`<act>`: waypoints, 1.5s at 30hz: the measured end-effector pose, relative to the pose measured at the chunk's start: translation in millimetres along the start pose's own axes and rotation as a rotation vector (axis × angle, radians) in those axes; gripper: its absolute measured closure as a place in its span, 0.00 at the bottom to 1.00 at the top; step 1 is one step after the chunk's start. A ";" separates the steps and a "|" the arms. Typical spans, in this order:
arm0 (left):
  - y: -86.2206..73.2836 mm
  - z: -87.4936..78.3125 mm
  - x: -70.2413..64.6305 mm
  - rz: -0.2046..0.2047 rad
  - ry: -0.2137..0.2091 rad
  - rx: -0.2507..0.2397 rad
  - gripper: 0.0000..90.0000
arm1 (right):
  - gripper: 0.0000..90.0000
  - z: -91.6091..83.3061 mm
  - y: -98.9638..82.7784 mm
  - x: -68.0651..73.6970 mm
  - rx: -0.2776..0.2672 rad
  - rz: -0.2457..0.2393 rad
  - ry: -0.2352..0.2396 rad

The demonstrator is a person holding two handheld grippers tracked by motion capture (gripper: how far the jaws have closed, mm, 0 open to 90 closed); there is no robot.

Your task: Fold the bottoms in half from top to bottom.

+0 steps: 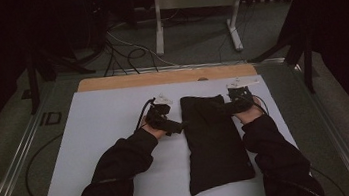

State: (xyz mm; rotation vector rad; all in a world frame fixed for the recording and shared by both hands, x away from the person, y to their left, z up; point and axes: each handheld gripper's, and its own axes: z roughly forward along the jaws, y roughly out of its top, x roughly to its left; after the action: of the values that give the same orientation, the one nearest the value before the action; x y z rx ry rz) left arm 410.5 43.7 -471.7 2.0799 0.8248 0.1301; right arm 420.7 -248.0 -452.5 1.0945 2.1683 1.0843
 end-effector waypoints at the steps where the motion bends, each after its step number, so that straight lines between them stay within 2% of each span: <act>1: -0.1 1.9 1.1 -0.007 -0.002 0.002 0.00 | 0.11 1.3 -1.1 -1.4 0.003 0.004 -0.001; 9: 0.2 15.3 10.7 -0.054 0.007 0.000 0.00 | 0.11 11.1 -11.3 -11.5 0.031 0.022 -0.014; 11: 0.0 19.0 11.9 -0.052 0.012 0.002 0.00 | 0.11 13.4 -14.3 -12.9 0.046 0.040 -0.010; 15: -0.3 25.7 13.7 -0.046 0.010 0.018 0.02 | 0.11 17.6 -19.8 -14.2 0.080 0.042 -0.014; 22: 2.0 39.1 20.5 -0.068 0.018 0.038 0.02 | 0.11 24.3 -25.6 -16.0 0.102 0.052 -0.007; 28: 4.7 51.0 24.5 -0.083 0.048 0.065 0.02 | 0.11 30.6 -28.6 -21.6 0.128 0.086 -0.012; 31: 5.7 54.1 27.2 -0.082 0.048 0.068 0.02 | 0.11 33.8 -30.8 -23.6 0.137 0.101 -0.016; 33: 6.5 56.2 31.1 -0.105 0.050 0.047 0.02 | 0.11 37.7 -33.4 -26.4 0.157 0.120 -0.018; 38: 7.7 62.9 36.1 -0.138 0.056 0.064 0.02 | 0.15 44.7 -37.6 -31.4 0.172 0.150 -0.003; 39: 7.7 62.9 36.1 -0.138 0.056 0.064 0.04 | 0.15 44.7 -37.6 -31.4 0.172 0.150 -0.003; 40: 7.8 65.8 36.8 -0.136 0.073 0.071 0.04 | 0.15 46.7 -38.4 -32.7 0.175 0.152 -0.002; 42: 7.7 68.5 37.8 -0.148 0.067 0.070 0.10 | 0.17 52.4 -40.4 -35.3 0.184 0.166 0.004; 45: 7.4 71.5 38.2 -0.148 0.080 0.081 0.17 | 0.18 55.9 -41.9 -36.1 0.183 0.174 0.009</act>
State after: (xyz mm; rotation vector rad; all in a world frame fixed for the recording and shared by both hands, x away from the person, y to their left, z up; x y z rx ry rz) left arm 470.7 14.0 -517.8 2.0913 1.0453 0.1009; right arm 461.4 -268.6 -516.5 1.3840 2.2480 0.9790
